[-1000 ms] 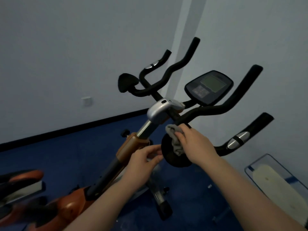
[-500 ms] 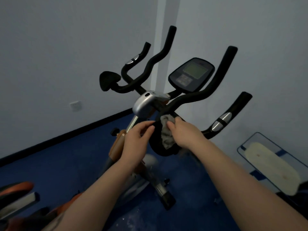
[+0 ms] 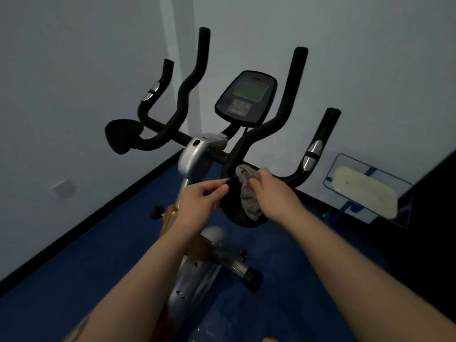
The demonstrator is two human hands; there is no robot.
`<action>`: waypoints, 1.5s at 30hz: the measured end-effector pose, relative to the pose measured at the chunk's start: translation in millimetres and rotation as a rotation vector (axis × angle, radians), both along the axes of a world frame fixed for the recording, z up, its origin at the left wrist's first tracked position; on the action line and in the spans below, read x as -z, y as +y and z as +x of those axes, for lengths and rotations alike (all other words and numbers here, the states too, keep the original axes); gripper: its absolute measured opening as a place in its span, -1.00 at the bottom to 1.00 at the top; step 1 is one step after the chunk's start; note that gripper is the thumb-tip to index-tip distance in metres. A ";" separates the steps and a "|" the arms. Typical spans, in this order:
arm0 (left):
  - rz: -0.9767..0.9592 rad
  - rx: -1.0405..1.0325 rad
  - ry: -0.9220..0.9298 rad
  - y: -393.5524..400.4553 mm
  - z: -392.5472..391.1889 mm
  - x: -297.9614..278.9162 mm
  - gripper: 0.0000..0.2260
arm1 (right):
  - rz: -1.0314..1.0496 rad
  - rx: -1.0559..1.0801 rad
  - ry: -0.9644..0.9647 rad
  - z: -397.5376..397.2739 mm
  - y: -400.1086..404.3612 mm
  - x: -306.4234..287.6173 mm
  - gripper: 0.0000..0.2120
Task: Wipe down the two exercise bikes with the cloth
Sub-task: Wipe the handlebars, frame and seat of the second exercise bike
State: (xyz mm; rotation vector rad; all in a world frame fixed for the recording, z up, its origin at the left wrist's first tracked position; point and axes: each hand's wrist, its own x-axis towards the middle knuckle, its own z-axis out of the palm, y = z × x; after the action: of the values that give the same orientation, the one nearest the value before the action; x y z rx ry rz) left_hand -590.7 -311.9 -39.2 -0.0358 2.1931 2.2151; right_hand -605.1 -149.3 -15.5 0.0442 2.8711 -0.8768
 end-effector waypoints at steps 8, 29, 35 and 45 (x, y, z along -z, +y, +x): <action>-0.059 0.084 0.051 -10.5 -8.4 7.0 -0.82 | 0.146 0.228 0.128 28.0 -15.1 13.2 -0.74; -0.078 0.231 0.145 -23.4 -23.3 15.1 -0.82 | 0.325 0.488 0.345 36.3 -52.9 29.9 -0.50; -0.107 0.237 0.182 -23.5 -22.8 15.1 -0.80 | 0.067 0.552 0.446 16.6 -36.9 34.5 -0.73; -0.126 0.218 0.180 -22.8 -19.6 14.5 -0.81 | 0.177 0.441 0.370 20.7 -23.3 32.5 -0.72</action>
State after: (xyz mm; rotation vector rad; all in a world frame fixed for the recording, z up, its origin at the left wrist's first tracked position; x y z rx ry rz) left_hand -610.2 -334.7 -53.7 0.3957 2.2946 2.0332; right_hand -584.3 -172.7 -48.0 0.6165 3.3483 -0.7538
